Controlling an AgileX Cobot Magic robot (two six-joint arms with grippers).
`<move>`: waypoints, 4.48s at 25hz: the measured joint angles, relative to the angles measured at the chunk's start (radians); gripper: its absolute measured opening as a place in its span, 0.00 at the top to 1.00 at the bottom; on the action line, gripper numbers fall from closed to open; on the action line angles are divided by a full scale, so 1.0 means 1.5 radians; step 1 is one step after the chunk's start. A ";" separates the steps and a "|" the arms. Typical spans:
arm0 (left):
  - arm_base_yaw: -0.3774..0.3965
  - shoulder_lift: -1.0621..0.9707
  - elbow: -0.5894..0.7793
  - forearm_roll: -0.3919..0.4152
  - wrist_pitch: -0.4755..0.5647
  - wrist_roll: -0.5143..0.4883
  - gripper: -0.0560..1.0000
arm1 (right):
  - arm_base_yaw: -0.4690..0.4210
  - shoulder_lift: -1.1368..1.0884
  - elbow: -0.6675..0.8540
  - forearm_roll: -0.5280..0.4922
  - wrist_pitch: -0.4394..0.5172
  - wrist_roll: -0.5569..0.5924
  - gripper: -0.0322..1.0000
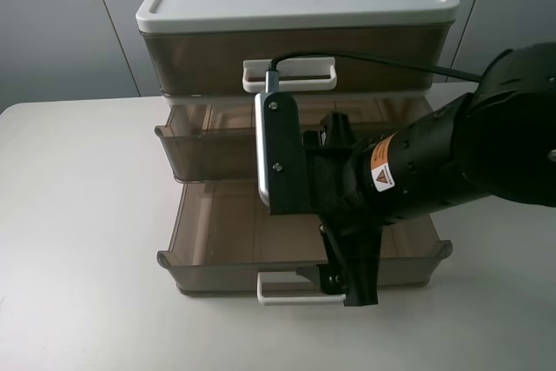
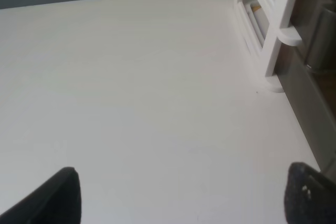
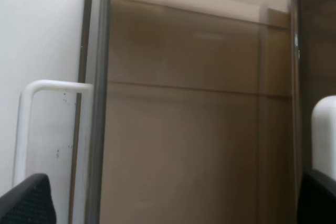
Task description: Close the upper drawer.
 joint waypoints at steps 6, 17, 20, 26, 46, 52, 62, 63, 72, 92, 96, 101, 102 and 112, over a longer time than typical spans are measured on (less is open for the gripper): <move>0.000 0.000 0.000 0.000 0.000 0.000 0.25 | -0.013 0.010 0.000 0.000 -0.063 -0.001 0.29; 0.000 0.000 0.000 0.000 0.000 0.000 0.25 | -0.038 0.028 0.000 0.000 -0.134 -0.013 0.29; 0.000 0.000 0.000 0.000 0.000 0.000 0.25 | -0.040 0.029 0.000 0.000 -0.150 -0.013 0.29; 0.000 0.000 0.000 0.000 0.000 0.000 0.25 | -0.040 0.029 0.000 0.000 -0.150 -0.014 0.29; 0.000 0.000 0.000 0.000 0.000 0.000 0.25 | -0.042 0.002 0.000 0.061 -0.014 0.039 0.29; 0.000 0.000 0.000 0.000 0.000 0.000 0.25 | -0.051 0.026 0.000 0.065 -0.058 0.038 0.29; 0.000 0.000 0.000 0.000 0.000 -0.001 0.25 | -0.063 0.029 0.000 0.066 -0.080 0.038 0.29; 0.000 0.000 0.000 0.000 0.000 -0.001 0.25 | -0.064 0.029 0.000 0.066 -0.080 0.037 0.29; 0.000 0.000 0.000 0.000 0.000 -0.001 0.25 | -0.077 0.033 0.000 0.066 -0.087 0.034 0.29; 0.000 0.000 0.000 0.000 0.000 -0.001 0.25 | -0.080 0.055 0.000 0.067 -0.152 0.016 0.29; 0.000 0.000 0.000 0.000 0.000 -0.001 0.25 | -0.080 0.006 0.000 0.072 -0.121 0.022 0.29; 0.000 0.000 0.000 0.000 0.000 -0.001 0.25 | -0.080 -0.115 0.000 0.124 -0.016 0.048 0.29; 0.000 0.000 0.000 0.000 0.000 -0.001 0.25 | -0.080 -0.147 0.000 0.139 0.013 0.049 0.29; 0.000 0.000 0.000 0.000 0.000 -0.001 0.25 | -0.080 -0.492 0.008 0.132 0.282 0.188 0.29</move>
